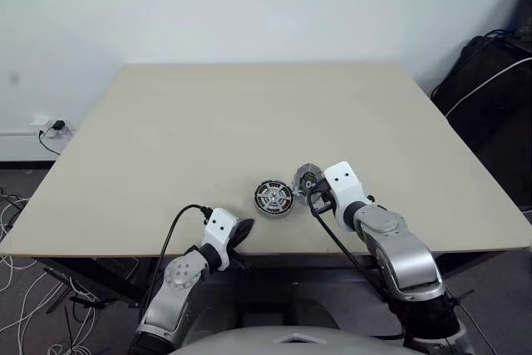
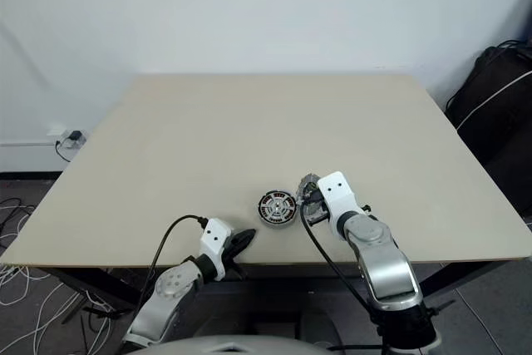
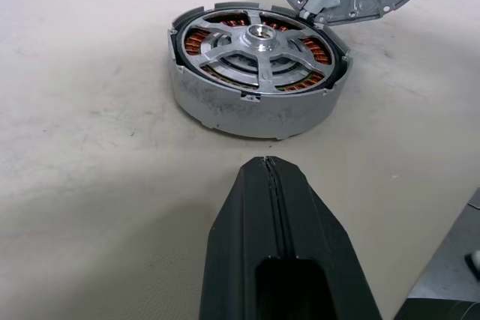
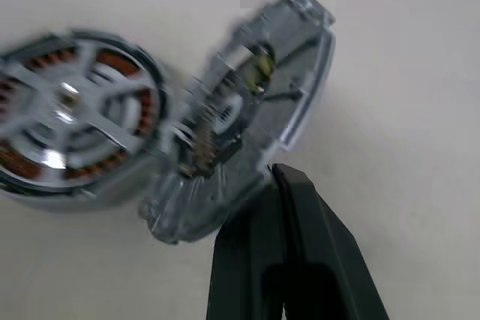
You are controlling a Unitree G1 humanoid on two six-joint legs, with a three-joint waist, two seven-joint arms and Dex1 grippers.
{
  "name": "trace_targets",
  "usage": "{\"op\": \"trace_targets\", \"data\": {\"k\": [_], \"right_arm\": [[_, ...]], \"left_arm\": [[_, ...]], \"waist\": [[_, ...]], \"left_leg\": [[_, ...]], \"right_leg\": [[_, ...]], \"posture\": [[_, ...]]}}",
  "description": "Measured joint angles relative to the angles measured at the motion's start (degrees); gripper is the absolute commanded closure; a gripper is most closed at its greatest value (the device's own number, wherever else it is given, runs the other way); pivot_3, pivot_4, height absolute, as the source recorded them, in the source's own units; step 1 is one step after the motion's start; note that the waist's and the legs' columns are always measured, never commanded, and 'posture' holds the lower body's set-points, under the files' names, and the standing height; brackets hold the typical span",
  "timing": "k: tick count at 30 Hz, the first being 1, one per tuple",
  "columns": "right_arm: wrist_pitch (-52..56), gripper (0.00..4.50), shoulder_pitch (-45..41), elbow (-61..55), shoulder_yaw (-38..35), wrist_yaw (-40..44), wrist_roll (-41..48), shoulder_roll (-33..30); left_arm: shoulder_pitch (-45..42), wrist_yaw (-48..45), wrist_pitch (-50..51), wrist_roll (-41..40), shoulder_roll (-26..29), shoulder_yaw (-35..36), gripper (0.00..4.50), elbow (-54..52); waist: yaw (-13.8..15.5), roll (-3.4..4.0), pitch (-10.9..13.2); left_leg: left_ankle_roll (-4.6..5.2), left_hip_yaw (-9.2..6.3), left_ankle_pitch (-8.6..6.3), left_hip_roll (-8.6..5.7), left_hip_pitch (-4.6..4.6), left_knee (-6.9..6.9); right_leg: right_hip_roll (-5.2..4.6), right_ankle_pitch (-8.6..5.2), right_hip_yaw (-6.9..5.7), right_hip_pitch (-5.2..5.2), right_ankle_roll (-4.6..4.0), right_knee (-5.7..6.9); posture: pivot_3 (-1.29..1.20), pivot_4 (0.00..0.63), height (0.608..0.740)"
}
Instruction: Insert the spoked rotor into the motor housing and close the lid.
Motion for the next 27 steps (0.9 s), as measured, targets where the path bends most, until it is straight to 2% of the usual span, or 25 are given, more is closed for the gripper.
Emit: {"op": "trace_targets", "data": {"k": [9,19,27], "right_arm": [[-0.15,4.45,-2.25,0.25,0.47,0.60,3.05,2.43],[-1.18,4.45,-3.96,2.58,4.20,-0.36,4.00,5.31],[-3.37,4.45,-5.70,8.18,6.98,-0.53,4.27,7.33]], "left_arm": [[0.25,1.11,0.46,0.09,-0.11,-0.20,4.50,-2.40],[0.01,1.76,3.30,0.14,0.03,-1.02,4.50,-5.09],[0.34,1.94,3.45,0.12,0.50,-0.97,4.50,-5.75]], "waist": [[-0.06,-0.02,0.11],[-0.13,-0.01,0.12],[-0.22,-0.01,0.12]], "left_leg": [[0.00,0.01,0.00,0.00,-0.02,-0.02],[0.00,0.01,0.00,0.01,-0.03,-0.04],[-0.01,0.01,0.00,0.01,-0.03,-0.04]], "right_leg": [[0.00,0.00,0.01,-0.22,0.00,-0.01],[0.01,0.00,0.01,-0.27,-0.01,-0.01],[0.01,0.01,0.00,-0.28,-0.01,0.01]], "posture": [[0.00,0.000,0.740],[0.00,0.000,0.740],[0.00,0.000,0.740]]}}
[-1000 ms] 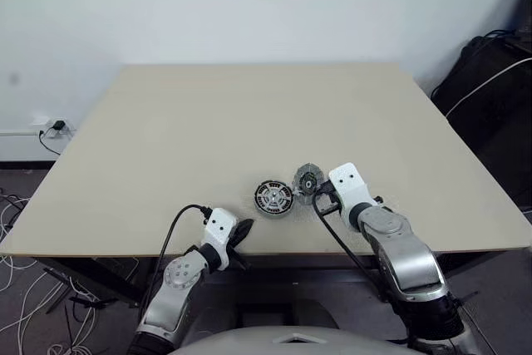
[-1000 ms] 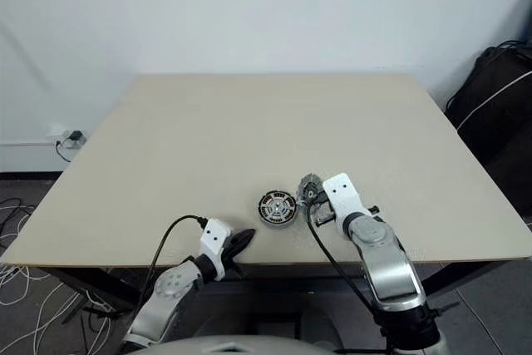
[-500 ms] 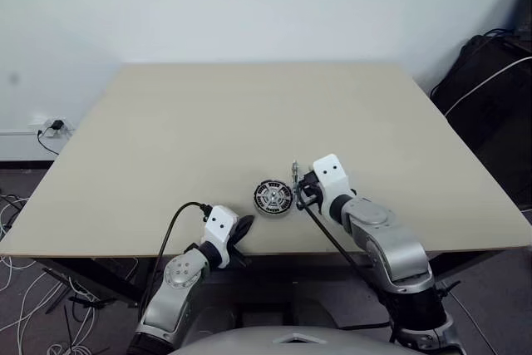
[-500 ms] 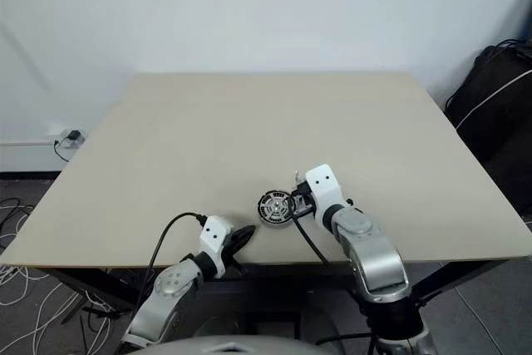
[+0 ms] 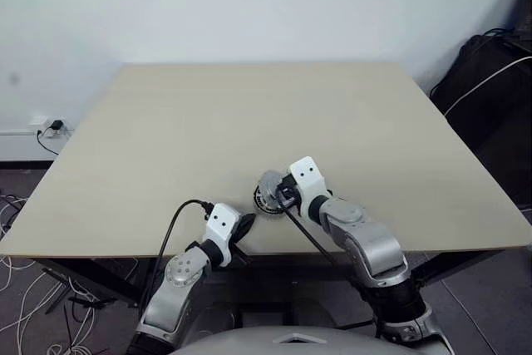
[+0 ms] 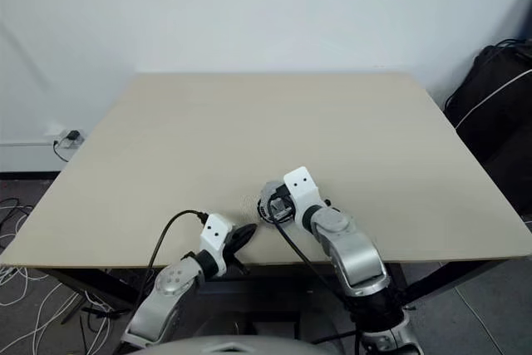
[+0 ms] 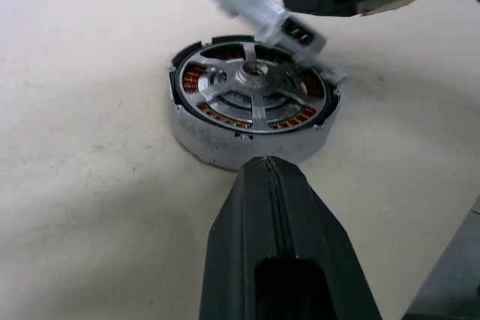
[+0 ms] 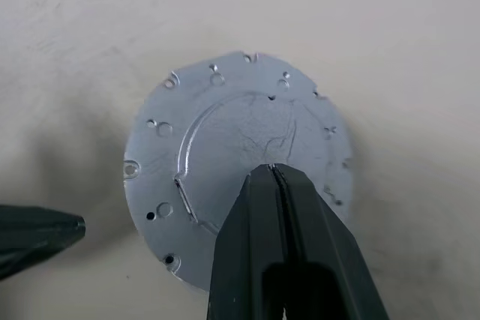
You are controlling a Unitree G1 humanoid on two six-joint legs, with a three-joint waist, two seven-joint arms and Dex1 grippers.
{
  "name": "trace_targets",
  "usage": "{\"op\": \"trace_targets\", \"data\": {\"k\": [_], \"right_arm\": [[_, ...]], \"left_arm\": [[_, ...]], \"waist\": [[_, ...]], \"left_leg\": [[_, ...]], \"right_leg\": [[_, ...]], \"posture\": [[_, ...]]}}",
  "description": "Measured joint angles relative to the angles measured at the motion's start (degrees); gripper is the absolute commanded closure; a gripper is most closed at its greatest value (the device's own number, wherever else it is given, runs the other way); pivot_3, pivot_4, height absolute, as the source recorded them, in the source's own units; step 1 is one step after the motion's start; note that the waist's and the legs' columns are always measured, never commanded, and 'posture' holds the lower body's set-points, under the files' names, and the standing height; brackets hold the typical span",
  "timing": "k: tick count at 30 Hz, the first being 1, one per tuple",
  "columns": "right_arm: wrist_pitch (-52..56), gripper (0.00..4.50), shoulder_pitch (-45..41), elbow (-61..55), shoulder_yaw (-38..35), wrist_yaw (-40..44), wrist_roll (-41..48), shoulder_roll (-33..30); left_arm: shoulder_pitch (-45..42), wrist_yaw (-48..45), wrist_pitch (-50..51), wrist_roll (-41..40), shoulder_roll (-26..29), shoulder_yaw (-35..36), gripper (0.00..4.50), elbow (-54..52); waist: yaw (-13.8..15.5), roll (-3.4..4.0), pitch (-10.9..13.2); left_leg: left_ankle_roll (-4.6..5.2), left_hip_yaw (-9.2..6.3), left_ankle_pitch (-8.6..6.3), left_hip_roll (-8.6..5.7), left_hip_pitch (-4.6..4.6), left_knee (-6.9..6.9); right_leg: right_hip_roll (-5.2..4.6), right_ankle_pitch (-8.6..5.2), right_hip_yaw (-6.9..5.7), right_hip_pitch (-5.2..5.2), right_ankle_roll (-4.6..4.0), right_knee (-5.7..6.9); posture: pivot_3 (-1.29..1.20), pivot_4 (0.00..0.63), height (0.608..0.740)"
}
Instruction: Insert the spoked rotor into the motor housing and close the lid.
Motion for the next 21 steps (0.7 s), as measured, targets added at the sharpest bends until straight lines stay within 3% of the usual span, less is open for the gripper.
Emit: {"op": "trace_targets", "data": {"k": [9,14,17,21], "right_arm": [[-3.13,4.45,-1.30,6.75,0.89,0.67,0.43,0.81],[-6.09,4.45,0.30,6.04,-0.15,5.61,3.61,-1.47],[-12.11,3.84,0.75,5.89,-0.70,8.84,4.64,-4.05],[-21.70,2.54,-0.43,7.08,-0.37,14.13,3.57,-10.72]], "left_arm": [[0.04,0.30,-1.02,-0.02,0.01,0.06,4.50,0.09],[0.11,0.43,-1.96,-0.06,0.01,0.14,4.50,0.96],[0.13,0.42,-2.38,-0.08,0.01,0.20,4.50,2.15],[-0.15,0.33,-3.07,-0.14,0.01,0.26,4.50,3.25]], "waist": [[-0.01,0.02,-0.10],[-0.08,0.03,-0.07],[-0.11,0.09,0.02],[-0.08,0.04,0.04]], "left_leg": [[0.00,0.00,0.00,-0.01,0.05,0.00],[0.01,0.00,0.00,-0.01,0.07,0.01],[0.01,0.00,0.00,-0.01,0.06,0.01],[0.02,0.00,0.00,-0.02,0.06,0.02]], "right_leg": [[0.00,0.00,0.00,0.05,0.00,0.00],[0.00,0.00,-0.02,0.09,0.01,-0.01],[0.00,0.00,-0.02,0.07,0.01,-0.02],[0.00,0.00,-0.05,0.10,0.02,-0.05]], "posture": [[0.00,0.000,0.740],[0.00,0.000,0.740],[0.00,0.000,0.740],[0.00,0.000,0.740]]}}
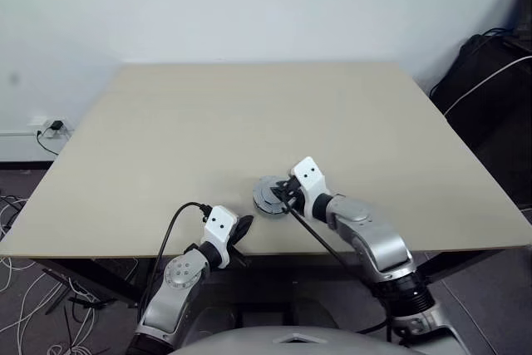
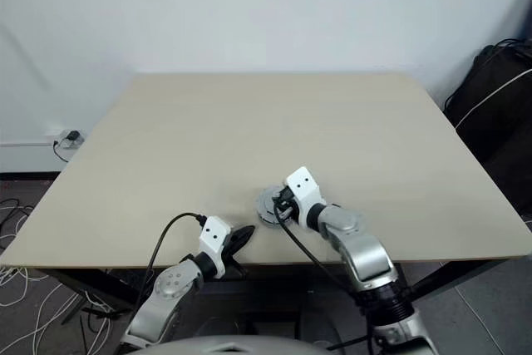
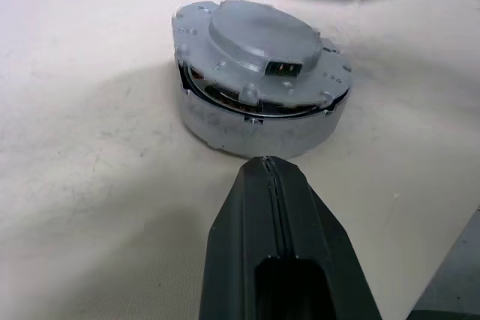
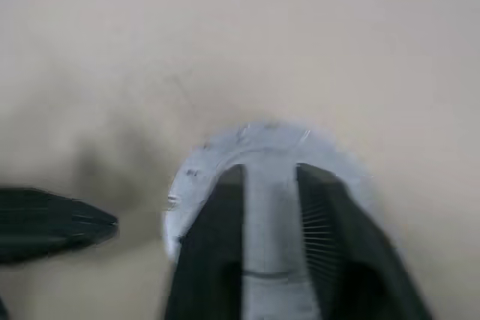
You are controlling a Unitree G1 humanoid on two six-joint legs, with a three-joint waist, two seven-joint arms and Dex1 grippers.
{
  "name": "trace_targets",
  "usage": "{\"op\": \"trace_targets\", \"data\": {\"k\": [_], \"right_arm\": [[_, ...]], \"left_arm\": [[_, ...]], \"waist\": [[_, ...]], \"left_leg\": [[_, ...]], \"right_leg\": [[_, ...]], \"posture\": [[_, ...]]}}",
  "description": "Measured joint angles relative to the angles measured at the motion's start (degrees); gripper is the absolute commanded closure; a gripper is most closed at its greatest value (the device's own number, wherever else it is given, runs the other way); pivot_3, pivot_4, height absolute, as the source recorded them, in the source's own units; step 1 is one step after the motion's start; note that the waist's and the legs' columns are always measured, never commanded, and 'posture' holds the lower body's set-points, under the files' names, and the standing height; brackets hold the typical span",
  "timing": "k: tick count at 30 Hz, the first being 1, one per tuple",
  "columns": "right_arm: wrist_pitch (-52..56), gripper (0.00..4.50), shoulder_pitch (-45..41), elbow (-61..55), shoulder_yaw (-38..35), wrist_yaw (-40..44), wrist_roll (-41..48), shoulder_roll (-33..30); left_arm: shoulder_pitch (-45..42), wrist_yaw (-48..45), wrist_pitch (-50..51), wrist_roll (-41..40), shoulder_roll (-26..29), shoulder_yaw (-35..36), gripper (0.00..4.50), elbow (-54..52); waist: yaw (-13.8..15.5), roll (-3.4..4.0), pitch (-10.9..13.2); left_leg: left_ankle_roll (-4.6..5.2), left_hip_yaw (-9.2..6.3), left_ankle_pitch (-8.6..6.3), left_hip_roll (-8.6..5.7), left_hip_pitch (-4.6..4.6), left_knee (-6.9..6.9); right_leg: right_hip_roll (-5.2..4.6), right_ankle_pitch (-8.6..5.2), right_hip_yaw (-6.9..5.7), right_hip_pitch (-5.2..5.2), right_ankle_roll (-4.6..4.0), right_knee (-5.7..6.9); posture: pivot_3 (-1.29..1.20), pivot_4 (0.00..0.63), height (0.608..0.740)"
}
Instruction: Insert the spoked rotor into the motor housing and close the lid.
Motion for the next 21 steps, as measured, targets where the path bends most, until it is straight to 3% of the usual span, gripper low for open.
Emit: {"op": "trace_targets", "data": {"k": [7,8,21], "right_arm": [[-10.48,0.20,-1.89,7.90,3.03,7.70,-2.21,-4.20],[-11.15,0.06,-2.08,8.40,3.04,8.33,-2.31,-4.31],[-15.82,0.06,-7.47,19.34,3.02,11.60,-3.05,-0.48]], "left_arm": [[-0.51,-0.40,-0.94,-0.03,0.01,0.10,4.50,1.25],[-0.49,-0.41,-1.13,-0.04,0.02,0.12,4.50,1.27],[-0.47,-0.37,-2.01,-0.04,-0.03,1.33,4.50,2.18]], "waist": [[0.06,-0.05,0.05],[0.14,-0.06,0.05],[1.03,-0.06,0.05]], "left_leg": [[0.01,0.00,0.00,0.01,0.00,0.01],[0.01,0.00,0.00,0.01,0.00,0.01],[0.01,0.00,0.00,0.00,0.00,0.01]], "right_leg": [[0.00,0.00,0.02,0.27,-0.01,0.00],[0.00,0.00,0.01,0.27,-0.01,0.00],[0.01,0.02,0.03,0.26,-0.03,0.01]], "posture": [[0.00,0.000,0.740],[0.00,0.000,0.740],[0.00,0.000,0.740]]}}
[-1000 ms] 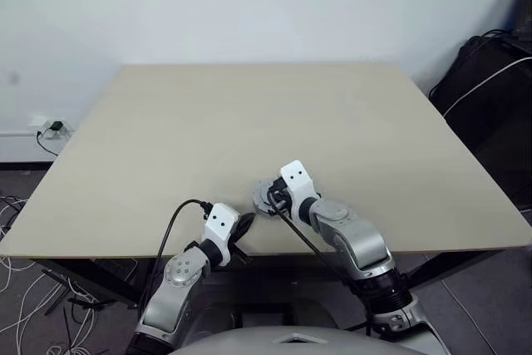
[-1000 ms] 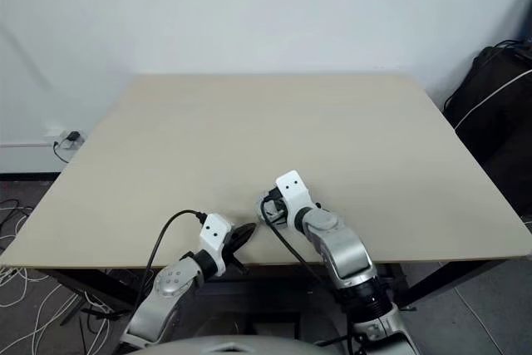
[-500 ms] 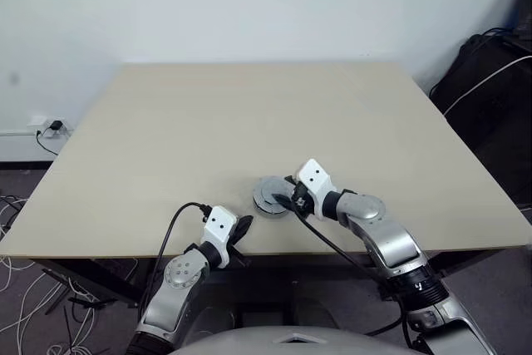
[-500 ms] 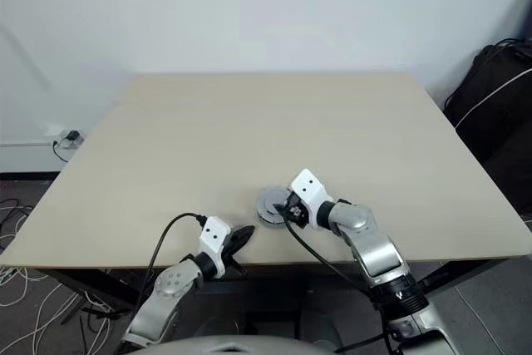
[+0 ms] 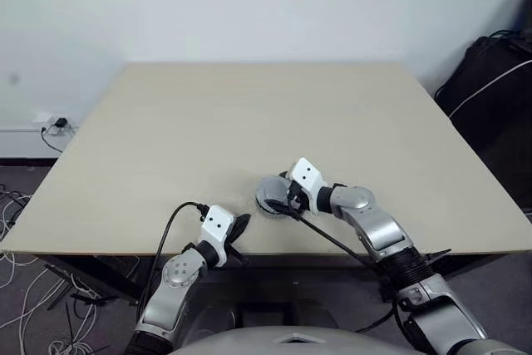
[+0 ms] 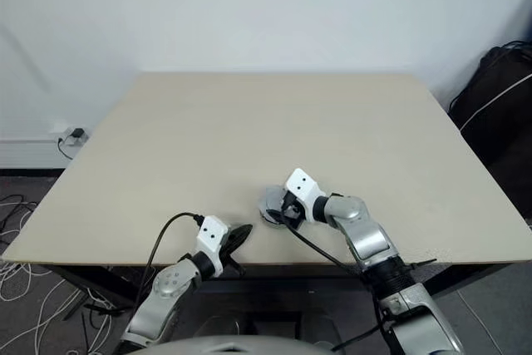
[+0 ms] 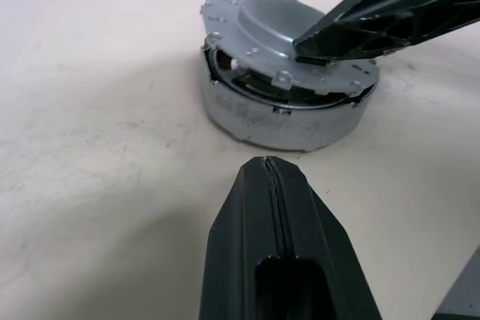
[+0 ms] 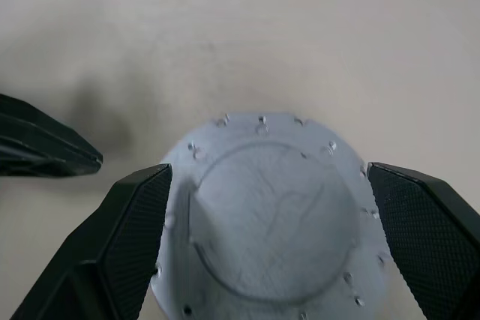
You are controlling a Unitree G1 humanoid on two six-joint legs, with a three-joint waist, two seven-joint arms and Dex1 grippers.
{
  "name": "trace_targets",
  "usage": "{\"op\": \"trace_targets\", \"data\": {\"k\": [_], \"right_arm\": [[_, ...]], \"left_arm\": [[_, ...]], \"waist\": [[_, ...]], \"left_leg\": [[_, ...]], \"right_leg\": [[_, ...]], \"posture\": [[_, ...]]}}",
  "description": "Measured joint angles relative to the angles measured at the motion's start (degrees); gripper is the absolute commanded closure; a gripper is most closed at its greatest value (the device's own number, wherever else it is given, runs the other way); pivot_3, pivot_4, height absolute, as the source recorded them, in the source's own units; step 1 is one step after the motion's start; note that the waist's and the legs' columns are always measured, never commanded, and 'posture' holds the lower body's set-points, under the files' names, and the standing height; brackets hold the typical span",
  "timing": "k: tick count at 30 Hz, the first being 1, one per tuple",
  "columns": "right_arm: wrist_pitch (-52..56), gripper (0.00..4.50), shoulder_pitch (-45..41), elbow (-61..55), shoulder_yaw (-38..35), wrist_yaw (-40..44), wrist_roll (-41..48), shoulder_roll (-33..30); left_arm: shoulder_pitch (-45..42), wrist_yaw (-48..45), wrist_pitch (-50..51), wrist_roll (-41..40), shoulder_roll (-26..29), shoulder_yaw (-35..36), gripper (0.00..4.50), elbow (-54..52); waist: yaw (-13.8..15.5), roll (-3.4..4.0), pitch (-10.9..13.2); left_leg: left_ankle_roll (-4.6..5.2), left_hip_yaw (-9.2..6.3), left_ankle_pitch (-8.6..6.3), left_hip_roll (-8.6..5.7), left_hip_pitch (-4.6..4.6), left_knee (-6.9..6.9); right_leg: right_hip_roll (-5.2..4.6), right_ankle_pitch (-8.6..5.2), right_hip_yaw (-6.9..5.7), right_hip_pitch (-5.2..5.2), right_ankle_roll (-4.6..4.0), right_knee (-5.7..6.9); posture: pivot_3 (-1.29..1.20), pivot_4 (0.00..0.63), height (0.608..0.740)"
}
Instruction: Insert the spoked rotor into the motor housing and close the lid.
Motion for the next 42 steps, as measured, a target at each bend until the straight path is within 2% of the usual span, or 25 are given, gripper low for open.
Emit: {"op": "trace_targets", "data": {"k": [13,16,18,42], "right_arm": [[-0.18,0.06,-1.01,4.84,-0.12,2.13,-0.08,1.07],[-0.07,0.70,-1.01,5.63,-0.34,1.98,-0.08,1.04],[-0.05,1.28,-1.00,5.71,-0.79,1.90,-0.03,0.95],[3.04,1.29,-1.07,4.80,-0.14,-1.03,-1.57,1.28]], "left_arm": [[0.65,0.16,-0.69,0.00,0.04,0.25,4.50,0.33],[0.69,0.23,-0.71,0.01,0.06,0.26,4.50,0.32],[0.69,0.23,-0.71,0.01,0.10,0.26,4.50,0.32],[0.87,-0.63,-0.48,0.01,0.24,0.16,4.50,0.26]], "waist": [[0.07,0.02,-0.02],[0.07,0.03,-0.02],[0.07,0.04,-0.03],[0.15,0.22,-0.21]], "left_leg": [[0.00,0.00,0.00,-0.01,0.00,0.01],[0.00,0.01,0.00,-0.01,0.00,0.02],[0.00,0.01,0.00,-0.01,0.00,0.01],[0.00,0.00,0.00,-0.02,0.14,0.06]], "right_leg": [[0.00,0.01,0.01,0.00,-0.02,0.02],[0.00,0.01,0.01,0.00,-0.02,0.03],[0.00,0.01,0.01,0.00,-0.02,0.03],[-0.01,0.01,0.01,0.01,0.00,0.04]], "posture": [[0.00,0.000,0.740],[0.00,0.000,0.740],[0.00,0.000,0.740],[0.00,0.000,0.740]]}}
